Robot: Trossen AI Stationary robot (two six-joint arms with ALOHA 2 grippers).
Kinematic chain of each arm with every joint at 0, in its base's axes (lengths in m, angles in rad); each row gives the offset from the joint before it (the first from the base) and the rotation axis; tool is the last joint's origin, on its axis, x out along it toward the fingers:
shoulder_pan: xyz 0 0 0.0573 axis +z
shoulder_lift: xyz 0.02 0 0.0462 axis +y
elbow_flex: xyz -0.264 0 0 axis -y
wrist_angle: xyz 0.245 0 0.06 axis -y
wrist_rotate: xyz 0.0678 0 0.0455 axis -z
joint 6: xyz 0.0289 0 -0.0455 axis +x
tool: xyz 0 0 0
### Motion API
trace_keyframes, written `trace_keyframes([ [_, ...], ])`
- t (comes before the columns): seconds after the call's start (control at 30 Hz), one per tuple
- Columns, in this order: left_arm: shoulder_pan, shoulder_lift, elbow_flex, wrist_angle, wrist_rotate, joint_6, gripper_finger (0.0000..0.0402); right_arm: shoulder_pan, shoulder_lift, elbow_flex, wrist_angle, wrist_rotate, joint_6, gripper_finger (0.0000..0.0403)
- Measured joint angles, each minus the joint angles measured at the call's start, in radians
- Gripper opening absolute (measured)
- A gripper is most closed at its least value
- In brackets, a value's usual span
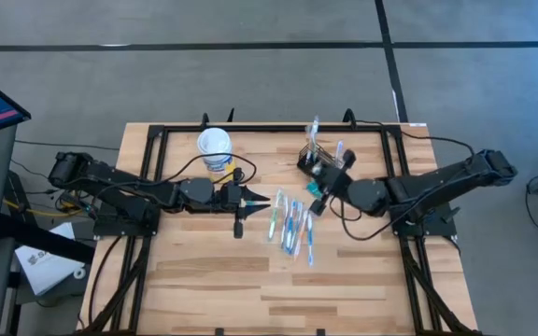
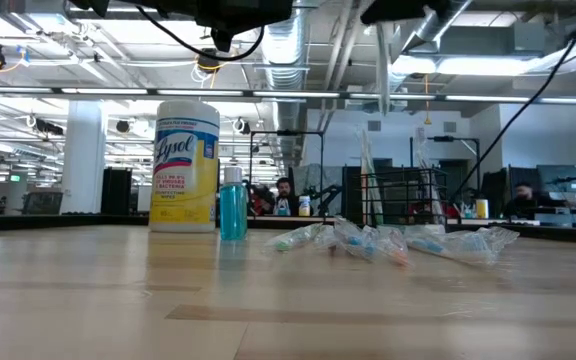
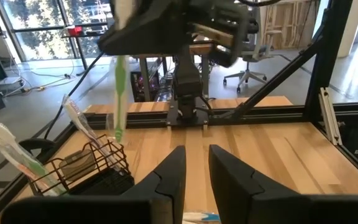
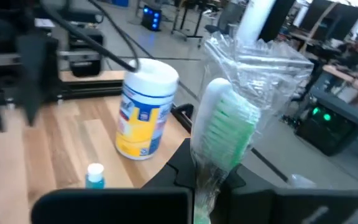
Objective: Pick & Place toothbrushing station
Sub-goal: Put the right green toothbrush into the black wire organizer
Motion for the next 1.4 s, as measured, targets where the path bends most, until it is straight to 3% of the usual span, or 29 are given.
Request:
trace_keyframes([
  [0.5, 0.0, 0.0, 0.0, -0.007, 0.0, -0.001, 0.0062, -0.165, -0.154, -0.185, -0.011, 0.001, 0.167, 0.0003],
  [1.4, 0.0, 0.0, 0.0, -0.017, 0.0, -0.001, 0.0062, -0.304, -0.203, -0.247, -0.146, 0.035, 0.388, 0.0003],
])
